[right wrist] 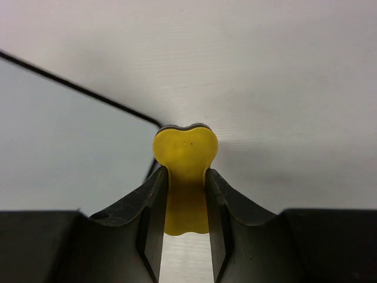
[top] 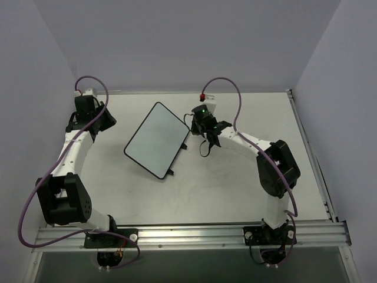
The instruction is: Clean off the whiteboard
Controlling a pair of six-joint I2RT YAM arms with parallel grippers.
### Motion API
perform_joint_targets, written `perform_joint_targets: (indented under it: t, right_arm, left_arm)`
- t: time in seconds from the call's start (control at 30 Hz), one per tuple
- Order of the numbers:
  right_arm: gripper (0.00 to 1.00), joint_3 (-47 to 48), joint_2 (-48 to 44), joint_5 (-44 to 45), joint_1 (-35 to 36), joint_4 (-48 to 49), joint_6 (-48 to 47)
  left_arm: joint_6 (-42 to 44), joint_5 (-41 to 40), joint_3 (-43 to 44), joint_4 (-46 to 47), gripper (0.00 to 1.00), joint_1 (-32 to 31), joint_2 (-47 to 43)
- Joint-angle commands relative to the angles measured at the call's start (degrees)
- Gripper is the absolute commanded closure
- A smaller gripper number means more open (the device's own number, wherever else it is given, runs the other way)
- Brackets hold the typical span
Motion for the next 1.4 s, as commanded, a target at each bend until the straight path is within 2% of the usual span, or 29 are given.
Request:
perform_joint_targets:
  t: [0.0, 0.27, 0.67, 0.93, 1.07, 1.27, 1.3, 1.37]
  right_arm:
    - [0.86, -4.81, -5.05, 2.51, -5.15, -2.81, 0.21]
    - [0.74, -12.65, -7.00, 0.85, -14.64, -3.95, -1.19]
    - [0.61, -9.40, -1.91, -1.00, -18.78, -4.75, -2.86]
    - [0.39, -9.04, -1.46, -1.53, -18.78, -4.57, -2.95]
    - [0.30, -8.79, -5.75, -1.62, -18.78, -5.44, -3.48]
    - [0.08, -6.94, -12.96, -4.07, -18.78, -7.28, -4.97]
    - [0.00, -6.76, -13.84, -4.51, -18.78, -7.90, -5.15]
    - [0.00, -6.41, -16.47, -6.09, -18.69, -8.08, -5.50]
  left_arm:
    - [-1.79, -2.40, 1.04, -0.25, 0.68, 0.78, 0.20]
    - [-2.93, -1.08, 0.43, 0.98, 0.69, 1.49, 2.05]
    - [-2.75, 0.67, 0.78, 1.07, 0.68, 2.54, 3.10]
    - [-2.58, 1.38, 1.39, 0.28, 0.68, 2.98, 2.93]
    - [-2.58, 1.82, 2.10, -0.69, 0.68, 3.07, 1.35]
    - [-2.58, 2.61, 3.06, -1.83, 0.64, 3.07, -2.08]
    - [-2.58, 2.96, 3.32, -2.01, 0.64, 3.07, -2.95]
    - [-2.67, 3.75, 3.77, -2.45, 0.59, 3.07, -3.92]
